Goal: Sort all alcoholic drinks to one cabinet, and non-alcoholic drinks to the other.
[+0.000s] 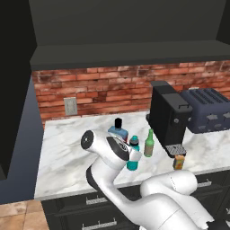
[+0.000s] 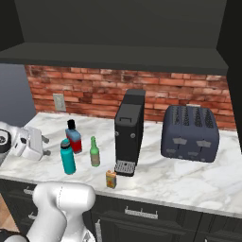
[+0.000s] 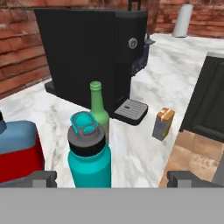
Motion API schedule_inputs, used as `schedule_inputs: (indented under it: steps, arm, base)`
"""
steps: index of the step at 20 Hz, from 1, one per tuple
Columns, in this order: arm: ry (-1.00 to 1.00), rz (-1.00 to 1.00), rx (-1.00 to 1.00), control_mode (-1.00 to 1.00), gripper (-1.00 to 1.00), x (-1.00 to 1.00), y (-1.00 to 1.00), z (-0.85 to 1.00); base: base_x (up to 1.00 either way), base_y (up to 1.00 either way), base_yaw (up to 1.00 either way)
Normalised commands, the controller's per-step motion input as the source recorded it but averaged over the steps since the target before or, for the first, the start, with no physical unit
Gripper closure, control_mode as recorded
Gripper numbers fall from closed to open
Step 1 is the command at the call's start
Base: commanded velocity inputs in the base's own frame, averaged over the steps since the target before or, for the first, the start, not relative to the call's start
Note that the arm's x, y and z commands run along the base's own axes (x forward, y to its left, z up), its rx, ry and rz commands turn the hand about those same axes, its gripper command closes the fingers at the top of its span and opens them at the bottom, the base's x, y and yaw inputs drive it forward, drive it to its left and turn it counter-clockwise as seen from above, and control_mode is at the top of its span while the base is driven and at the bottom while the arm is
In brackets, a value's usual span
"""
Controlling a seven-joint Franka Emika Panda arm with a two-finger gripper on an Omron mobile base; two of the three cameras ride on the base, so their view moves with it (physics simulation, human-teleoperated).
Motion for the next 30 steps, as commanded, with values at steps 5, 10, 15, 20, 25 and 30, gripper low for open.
schedule_inputs:
  steps: [5,10,15,20,25,30]
  arm:
    - [0.00,0.00,0.00,-1.00,-1.00,0.21,0.00,-0.10]
    - [0.00,0.00,0.00,-1.00,-1.00,0.16,0.00,-0.20]
    - [0.00,0.00,0.00,-1.00,-1.00,0.04,0.00,-0.25]
    - [-0.01,0.00,0.00,-1.00,-1.00,0.00,-0.02,-0.07]
    - [0.00,0.00,0.00,-1.00,-1.00,0.02,-0.06,0.00]
    - [0.00,0.00,0.00,-1.00,-1.00,0.01,-0.10,0.00]
  base:
    - [0.00,0.00,0.00]
    - [0.00,0.00,0.00]
    - [0.00,0.00,0.00]
    - [0.00,0.00,0.00]
    - [0.00,0.00,0.00]
    - [0.00,0.00,0.00]
